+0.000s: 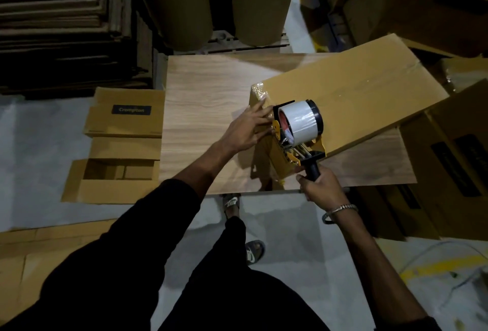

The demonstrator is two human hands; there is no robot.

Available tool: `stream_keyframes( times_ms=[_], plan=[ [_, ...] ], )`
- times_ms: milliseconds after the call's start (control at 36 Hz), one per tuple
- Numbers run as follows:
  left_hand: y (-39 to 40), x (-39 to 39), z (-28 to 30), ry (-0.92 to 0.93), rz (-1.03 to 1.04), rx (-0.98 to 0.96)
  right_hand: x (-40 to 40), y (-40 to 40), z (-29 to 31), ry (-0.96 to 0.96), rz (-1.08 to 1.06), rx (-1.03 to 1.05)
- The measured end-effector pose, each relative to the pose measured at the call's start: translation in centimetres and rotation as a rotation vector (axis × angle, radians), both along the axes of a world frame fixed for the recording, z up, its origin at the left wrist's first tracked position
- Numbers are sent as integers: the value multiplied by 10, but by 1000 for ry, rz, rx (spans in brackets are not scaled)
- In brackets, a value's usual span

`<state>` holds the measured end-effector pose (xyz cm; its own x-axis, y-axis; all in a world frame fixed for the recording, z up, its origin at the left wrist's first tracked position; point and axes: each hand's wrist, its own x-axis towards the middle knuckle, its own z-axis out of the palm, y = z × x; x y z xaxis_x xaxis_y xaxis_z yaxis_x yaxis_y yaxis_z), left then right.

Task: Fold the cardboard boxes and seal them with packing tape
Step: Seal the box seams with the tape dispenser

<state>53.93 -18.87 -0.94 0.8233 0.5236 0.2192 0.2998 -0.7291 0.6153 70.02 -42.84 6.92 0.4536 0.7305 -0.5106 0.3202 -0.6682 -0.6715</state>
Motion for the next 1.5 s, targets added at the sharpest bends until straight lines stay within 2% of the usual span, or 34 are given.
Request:
stream_keyframes(
  times_ms=[194, 333, 444, 556, 667, 833, 1083, 1194, 1306, 1500],
  plan=[
    [-7, -3, 9, -1, 43, -47, -2, -26, 16, 18, 9, 21],
    [-15, -5, 17, 108, 30, -24, -4, -30, 7, 12, -21, 5],
    [-28, -2, 7, 6, -87, 62, -3, -35, 4, -21, -16, 11],
    [-27, 2, 2, -67, -44, -54, -3, -32, 5, -14, -22, 20],
    [-20, -1, 9, 13, -68, 1, -5, -35, 13, -19, -7, 40],
    [-22, 0, 3, -86, -36, -90, 0, -68, 14, -71, -2, -7],
    [-29, -8, 25, 139, -88, -160, -7, -76, -3, -105, -11, -18],
    [-38, 0, 17, 62, 32, -201, -8, -78, -6, -84, -45, -30],
    [-37, -1, 10, 40, 29, -128, -7, -90, -1, -82, -46, -5],
    [-40, 2, 14, 9, 48, -172, -9, -105, -1, -78, -74, -31]
  ],
)
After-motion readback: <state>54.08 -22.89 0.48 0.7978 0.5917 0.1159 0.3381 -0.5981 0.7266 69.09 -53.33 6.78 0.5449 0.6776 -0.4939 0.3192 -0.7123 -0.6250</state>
